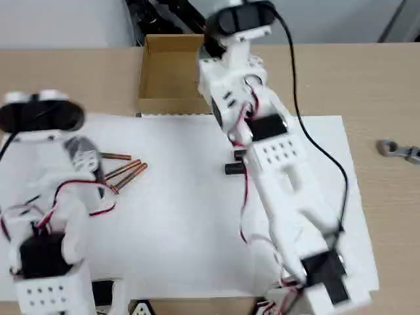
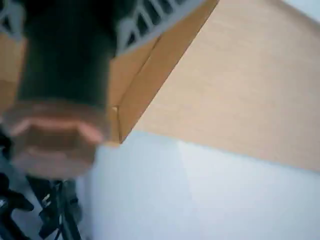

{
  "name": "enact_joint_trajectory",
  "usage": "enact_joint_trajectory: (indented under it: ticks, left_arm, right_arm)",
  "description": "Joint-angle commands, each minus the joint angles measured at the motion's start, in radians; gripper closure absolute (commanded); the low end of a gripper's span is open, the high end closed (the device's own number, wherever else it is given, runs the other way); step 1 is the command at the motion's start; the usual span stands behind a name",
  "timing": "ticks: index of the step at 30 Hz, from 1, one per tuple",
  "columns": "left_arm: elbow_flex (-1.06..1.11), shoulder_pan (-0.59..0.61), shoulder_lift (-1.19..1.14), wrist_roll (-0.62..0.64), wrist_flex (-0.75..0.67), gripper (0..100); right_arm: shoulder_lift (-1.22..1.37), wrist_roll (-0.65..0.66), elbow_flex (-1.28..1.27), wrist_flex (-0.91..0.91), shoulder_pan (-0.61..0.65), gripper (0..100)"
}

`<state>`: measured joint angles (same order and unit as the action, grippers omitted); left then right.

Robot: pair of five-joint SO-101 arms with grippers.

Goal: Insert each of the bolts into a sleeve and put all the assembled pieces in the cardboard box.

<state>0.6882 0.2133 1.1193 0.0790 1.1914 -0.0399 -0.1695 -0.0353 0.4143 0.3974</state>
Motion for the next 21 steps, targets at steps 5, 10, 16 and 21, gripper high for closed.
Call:
enact_joint_trajectory:
  ticks: [5, 10, 16, 21]
  left_arm:
    - [0.156, 0.1, 0.201, -0.069, -0.043, 99]
    - [0.231, 0.1, 0.295, -0.087, -0.044, 99]
    - [0.26, 0.098, 0.292, -0.087, -0.002, 97]
    - [0.262, 0.098, 0.242, -0.087, -0.005, 96]
  right_arm:
    - [0.394, -0.003, 0.388, -0.035, -0.05, 99.5]
    - [0.611, -0.003, 0.537, -0.025, -0.068, 99.5]
    - [0.731, -0.003, 0.571, -0.022, -0.064, 99.4]
    - [0.776, -0.006, 0.571, -0.022, -0.068, 95.0]
